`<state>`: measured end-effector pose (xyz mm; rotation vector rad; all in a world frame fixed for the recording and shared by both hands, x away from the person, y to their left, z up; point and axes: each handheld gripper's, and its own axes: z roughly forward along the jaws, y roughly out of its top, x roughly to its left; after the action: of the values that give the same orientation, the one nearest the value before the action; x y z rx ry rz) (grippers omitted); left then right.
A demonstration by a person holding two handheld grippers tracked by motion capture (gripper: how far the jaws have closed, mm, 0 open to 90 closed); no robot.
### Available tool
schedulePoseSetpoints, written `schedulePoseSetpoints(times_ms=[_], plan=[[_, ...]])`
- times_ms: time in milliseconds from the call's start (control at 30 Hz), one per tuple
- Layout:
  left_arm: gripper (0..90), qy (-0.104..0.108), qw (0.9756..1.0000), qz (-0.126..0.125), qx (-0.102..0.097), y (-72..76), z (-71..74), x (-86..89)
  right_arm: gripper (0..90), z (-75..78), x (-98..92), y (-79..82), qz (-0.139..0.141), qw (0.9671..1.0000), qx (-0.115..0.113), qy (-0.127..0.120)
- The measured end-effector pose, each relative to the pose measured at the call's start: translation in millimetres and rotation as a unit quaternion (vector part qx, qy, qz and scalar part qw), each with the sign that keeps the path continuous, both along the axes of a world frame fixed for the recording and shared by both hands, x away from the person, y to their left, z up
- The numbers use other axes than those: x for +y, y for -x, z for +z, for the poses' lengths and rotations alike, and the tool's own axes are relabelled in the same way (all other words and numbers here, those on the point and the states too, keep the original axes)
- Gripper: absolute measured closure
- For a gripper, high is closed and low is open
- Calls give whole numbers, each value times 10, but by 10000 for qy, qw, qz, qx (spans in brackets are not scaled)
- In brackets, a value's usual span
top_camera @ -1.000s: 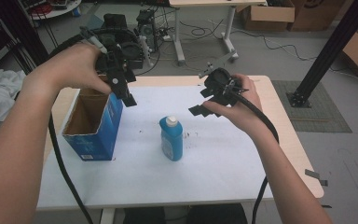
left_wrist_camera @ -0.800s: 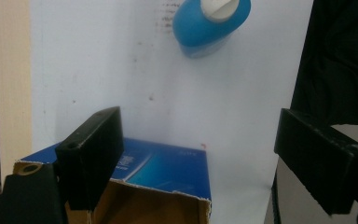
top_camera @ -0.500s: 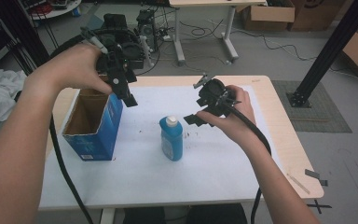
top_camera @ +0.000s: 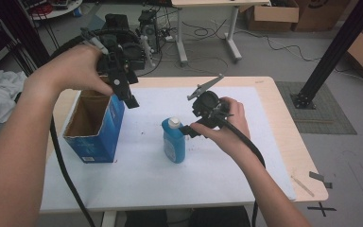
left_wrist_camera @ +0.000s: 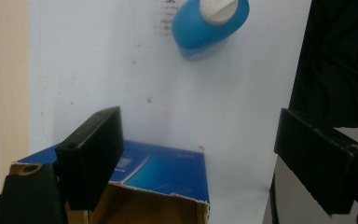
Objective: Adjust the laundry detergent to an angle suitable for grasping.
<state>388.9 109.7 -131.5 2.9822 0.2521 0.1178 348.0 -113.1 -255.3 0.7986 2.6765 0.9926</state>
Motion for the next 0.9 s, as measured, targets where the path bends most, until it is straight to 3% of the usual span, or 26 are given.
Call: schedulePoseSetpoints(times_ms=[900], plan=[[165,3,10000,65,54,-22,-12,14,240,-422,276,-41,-177,9996,182,-125]])
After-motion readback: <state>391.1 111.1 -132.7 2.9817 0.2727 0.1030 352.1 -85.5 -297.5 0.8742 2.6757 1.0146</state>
